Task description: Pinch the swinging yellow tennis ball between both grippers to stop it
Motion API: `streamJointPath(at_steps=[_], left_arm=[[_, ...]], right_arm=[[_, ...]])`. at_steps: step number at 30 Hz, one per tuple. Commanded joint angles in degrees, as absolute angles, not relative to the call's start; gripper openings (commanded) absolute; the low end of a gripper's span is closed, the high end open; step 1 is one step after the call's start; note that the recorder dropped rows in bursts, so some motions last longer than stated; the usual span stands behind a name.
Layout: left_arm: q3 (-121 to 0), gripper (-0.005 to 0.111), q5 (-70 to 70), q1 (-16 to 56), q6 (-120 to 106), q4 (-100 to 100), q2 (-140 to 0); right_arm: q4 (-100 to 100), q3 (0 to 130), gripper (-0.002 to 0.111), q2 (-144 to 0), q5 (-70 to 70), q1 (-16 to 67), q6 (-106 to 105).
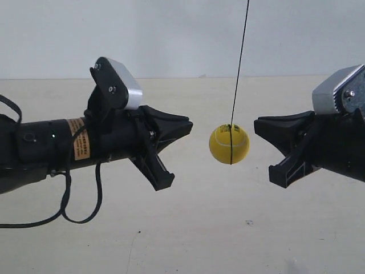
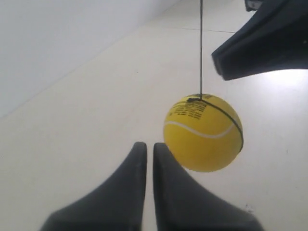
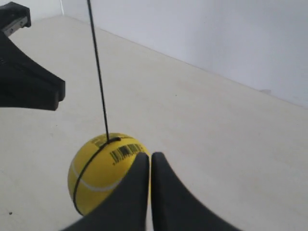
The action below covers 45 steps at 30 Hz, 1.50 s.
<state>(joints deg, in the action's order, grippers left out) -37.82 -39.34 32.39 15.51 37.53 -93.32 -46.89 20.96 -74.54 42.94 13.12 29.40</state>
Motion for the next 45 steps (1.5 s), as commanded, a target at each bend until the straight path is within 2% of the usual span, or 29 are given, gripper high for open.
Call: streamJointPath(at_steps=[1, 16, 21, 24, 33, 45], left_arm=[[-37.55, 0.005, -30.05, 32.54, 18.26, 37.02, -87.48], [-26.08, 0.005, -32.11, 32.54, 18.42, 33.16, -63.94], [-21.71, 0.005, -32.11, 32.54, 18.42, 31.33, -54.32], [-17.38, 0.005, -31.15, 32.54, 18.42, 28.9, -43.91], [-14.99, 0.005, -24.85, 32.54, 24.44, 28.9, -17.76], [-14.99, 0.005, -23.94, 32.54, 24.44, 28.9, -9.74]], right_arm=[[-43.88, 18.64, 0.0, -67.85, 41.54, 13.3, 29.47], [-34.96, 9.7, 0.0, -33.1, 31.51, 13.16, 31.34], [-35.05, 9.2, 0.0, -23.17, 24.02, 13.16, 35.6], [-35.05, 9.2, 0.0, -17.76, 19.96, 13.16, 38.06], [-35.05, 9.2, 0.0, -15.73, 19.42, 13.16, 39.95], [-35.05, 9.2, 0.0, -15.73, 19.42, 13.16, 39.95]])
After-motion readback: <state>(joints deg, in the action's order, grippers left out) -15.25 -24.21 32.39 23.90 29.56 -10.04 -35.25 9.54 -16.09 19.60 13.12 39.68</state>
